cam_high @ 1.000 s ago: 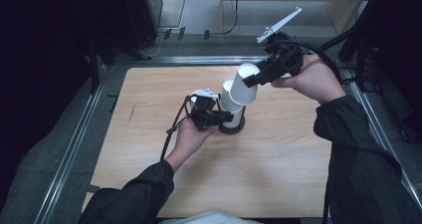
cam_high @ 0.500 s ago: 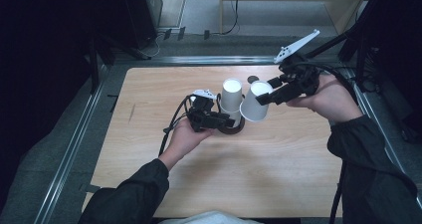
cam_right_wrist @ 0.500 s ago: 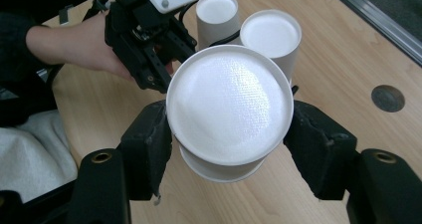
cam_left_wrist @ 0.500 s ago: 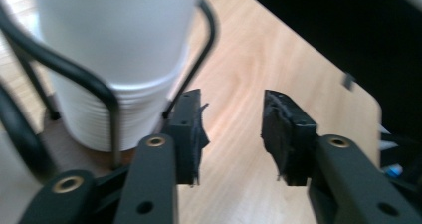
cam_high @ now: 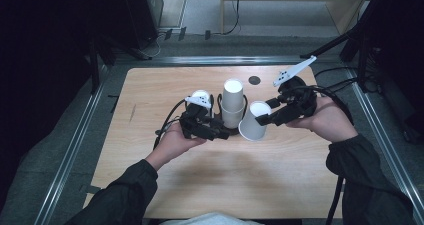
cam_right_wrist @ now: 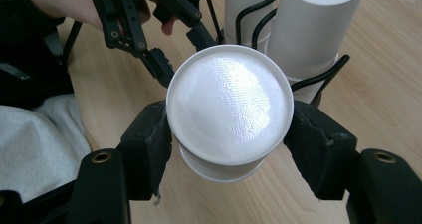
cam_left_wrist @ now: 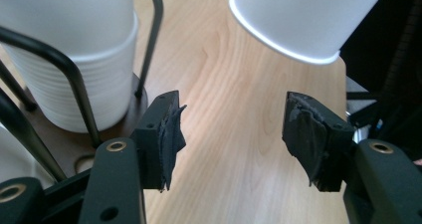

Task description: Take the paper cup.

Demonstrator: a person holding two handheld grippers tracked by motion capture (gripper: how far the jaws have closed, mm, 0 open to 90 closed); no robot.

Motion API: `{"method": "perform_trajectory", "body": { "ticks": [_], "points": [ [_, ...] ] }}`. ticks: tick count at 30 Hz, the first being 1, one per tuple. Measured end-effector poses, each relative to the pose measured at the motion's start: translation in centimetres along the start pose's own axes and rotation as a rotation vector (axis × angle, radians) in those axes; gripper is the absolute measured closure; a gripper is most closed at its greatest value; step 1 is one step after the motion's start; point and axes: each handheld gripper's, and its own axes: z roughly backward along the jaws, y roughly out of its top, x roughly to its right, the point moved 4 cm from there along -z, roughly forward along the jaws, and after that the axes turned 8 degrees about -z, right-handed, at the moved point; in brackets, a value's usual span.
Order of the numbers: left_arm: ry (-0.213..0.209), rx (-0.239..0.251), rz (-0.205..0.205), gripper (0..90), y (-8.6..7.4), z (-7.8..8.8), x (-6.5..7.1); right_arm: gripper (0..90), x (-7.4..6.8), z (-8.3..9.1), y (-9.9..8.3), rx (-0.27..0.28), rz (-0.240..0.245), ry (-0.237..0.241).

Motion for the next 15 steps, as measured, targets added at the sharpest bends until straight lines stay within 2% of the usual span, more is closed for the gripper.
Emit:
{"method": "perform_trajectory", "body": {
  "ticks": [6,9,15],
  "points": [
    [-0.027,-0.003,-0.016,37.7,-0.6,0.5,0.3,36.6,-0.4,-1.2,-1.0,-0.005,0.015,0.016],
    [-0.043,0.01,-0.01,38.4,-1.1,1.0,0.3,36.6,-0.6,-2.5,-1.8,-0.01,0.018,0.031],
    [-0.059,0.006,-0.01,37.1,-1.8,1.4,0.4,36.7,-1.0,-3.8,-2.7,-0.009,0.02,0.055]
  ]
}}
